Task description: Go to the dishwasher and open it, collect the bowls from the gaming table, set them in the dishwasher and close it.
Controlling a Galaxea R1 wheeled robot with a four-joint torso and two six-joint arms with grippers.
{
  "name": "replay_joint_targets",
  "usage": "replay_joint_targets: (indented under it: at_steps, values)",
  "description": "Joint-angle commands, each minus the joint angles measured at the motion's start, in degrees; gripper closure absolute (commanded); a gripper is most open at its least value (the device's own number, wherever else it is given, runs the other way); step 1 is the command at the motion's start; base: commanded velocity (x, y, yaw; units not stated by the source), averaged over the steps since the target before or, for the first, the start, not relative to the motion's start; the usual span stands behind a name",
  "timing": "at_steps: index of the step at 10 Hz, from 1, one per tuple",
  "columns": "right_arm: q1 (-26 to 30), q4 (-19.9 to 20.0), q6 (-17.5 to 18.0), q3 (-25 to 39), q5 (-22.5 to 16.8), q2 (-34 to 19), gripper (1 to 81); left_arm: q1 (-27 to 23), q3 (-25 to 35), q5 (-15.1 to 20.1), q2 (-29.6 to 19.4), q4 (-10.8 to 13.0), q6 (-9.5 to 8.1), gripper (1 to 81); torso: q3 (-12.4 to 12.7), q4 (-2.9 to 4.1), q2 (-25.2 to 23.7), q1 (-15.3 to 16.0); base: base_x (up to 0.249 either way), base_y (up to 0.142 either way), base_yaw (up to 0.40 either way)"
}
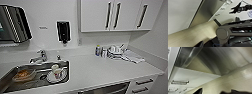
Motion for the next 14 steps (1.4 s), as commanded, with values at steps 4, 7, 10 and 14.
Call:
replay_joint_targets:
  at_steps: [4,7,10,14]
  values:
    - [17.3,8.6,0.8,4.4,-7.7,-3.5,1.0,-2.6,0.1,0.1,-3.6,0.4,0.23,1.0,0.0,0.0,0.0,0.0,0.0,0.0,0.0]
    - [21.3,12.8,8.5,-1.1,-10.7,-0.4,1.0,-2.6,-0.1,-0.2,-3.5,-0.3,0.23,1.0,0.0,0.0,0.0,0.0,0.0,0.0,0.0]
    - [24.7,12.7,18.0,-10.4,-16.8,6.0,1.0,-3.0,-0.1,-0.2,-3.4,-0.4,0.23,1.0,0.0,0.0,0.0,0.0,0.0,0.0,0.0]
    - [28.8,10.7,27.9,-19.4,-23.7,10.2,1.0,-3.2,-0.6,-0.1,-3.4,-0.8,0.23,1.0,0.0,0.0,0.0,0.0,0.0,0.0,0.0]
